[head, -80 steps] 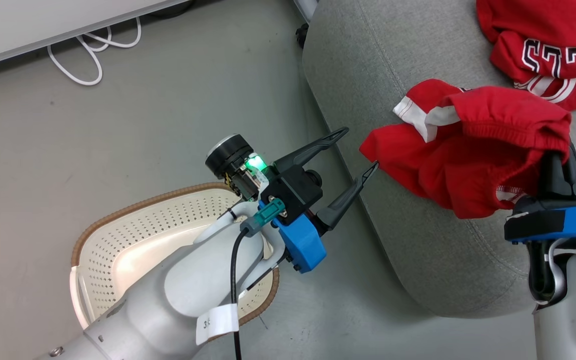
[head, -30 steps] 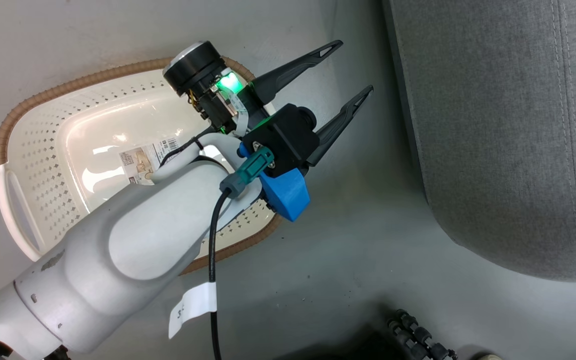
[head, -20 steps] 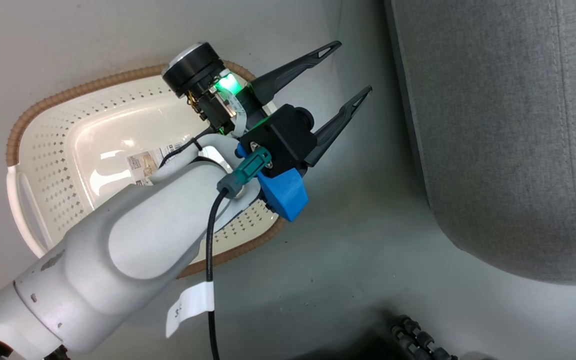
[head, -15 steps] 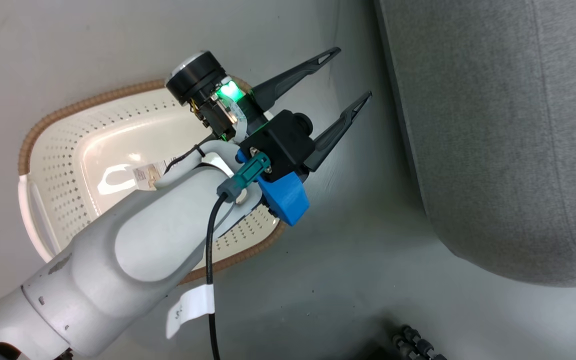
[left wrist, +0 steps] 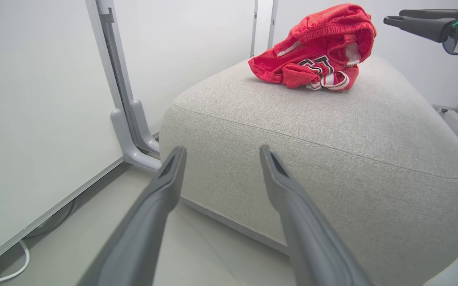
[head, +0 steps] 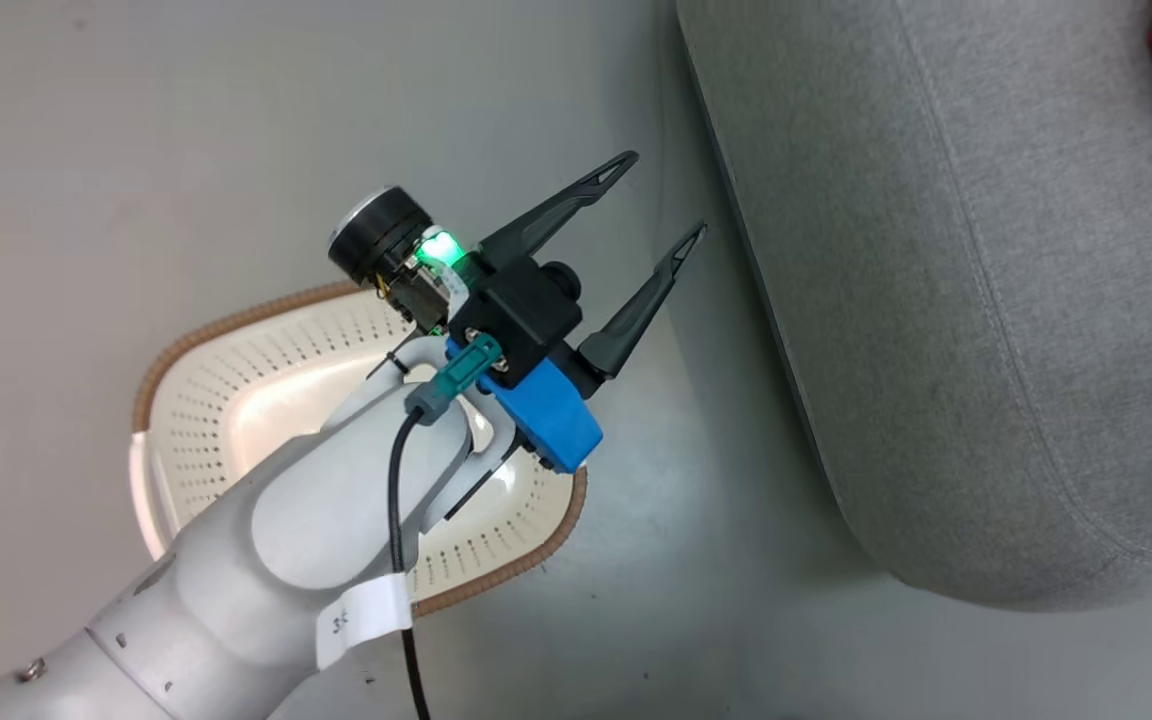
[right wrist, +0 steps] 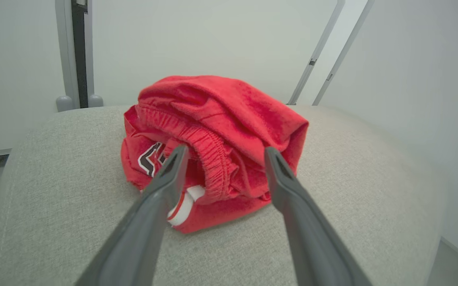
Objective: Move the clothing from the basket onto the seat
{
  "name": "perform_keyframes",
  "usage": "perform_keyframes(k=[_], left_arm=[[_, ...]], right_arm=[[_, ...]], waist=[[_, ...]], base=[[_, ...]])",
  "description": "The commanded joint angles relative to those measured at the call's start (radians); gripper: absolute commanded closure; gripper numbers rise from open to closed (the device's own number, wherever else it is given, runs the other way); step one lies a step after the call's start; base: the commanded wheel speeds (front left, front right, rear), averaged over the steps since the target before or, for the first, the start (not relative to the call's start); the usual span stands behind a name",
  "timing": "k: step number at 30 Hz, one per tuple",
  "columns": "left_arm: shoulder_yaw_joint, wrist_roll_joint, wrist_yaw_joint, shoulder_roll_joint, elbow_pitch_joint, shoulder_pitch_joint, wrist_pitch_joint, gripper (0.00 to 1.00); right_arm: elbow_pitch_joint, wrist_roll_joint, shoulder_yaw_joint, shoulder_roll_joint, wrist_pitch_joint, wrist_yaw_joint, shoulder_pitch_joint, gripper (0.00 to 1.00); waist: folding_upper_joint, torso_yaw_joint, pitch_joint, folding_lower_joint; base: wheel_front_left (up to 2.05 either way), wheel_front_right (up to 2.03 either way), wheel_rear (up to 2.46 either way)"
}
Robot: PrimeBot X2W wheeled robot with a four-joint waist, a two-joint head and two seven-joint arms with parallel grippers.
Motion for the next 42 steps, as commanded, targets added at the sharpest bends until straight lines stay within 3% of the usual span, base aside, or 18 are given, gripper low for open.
perform_keyframes(k=[1,6,17,32,42], left_arm=[[0.015,-0.006,0.007,-0.003,0.006,0.018,-0.006,0.0],[0.097,-0.018,0.033,-0.011,-0.008,0.089,-0.011,0.0],[0.383,0.057,0.054,-0.045,-0.077,0.281,-0.011,0.0],[0.726,0.2,0.005,-0.136,-0.136,0.511,-0.012,0.0],[0.861,0.27,-0.036,-0.181,-0.171,0.647,-0.011,0.0]], right_arm=[[-0.018,0.005,0.01,0.004,-0.004,0.0,0.024,0.0],[-0.086,-0.003,0.069,0.03,-0.004,0.0,0.089,0.0],[-0.151,-0.025,0.249,0.085,-0.004,0.0,0.139,0.0],[-0.145,0.008,0.434,0.143,-0.004,0.0,0.167,0.0],[-0.142,0.037,0.461,0.169,-0.004,0.0,0.23,0.0]], waist=[[0.0,0.018,-0.057,0.0001],[0.0,0.052,-0.146,0.0001],[0.0,0.154,-0.281,0.0001],[0.0,0.267,-0.422,0.0001],[0.0,0.302,-0.489,0.0001]], base=[[0.0,0.0,0.0],[0.0,0.0,0.0],[0.0,0.0,0.0],[0.0,0.0,0.0],[0.0,0.0,0.0]])
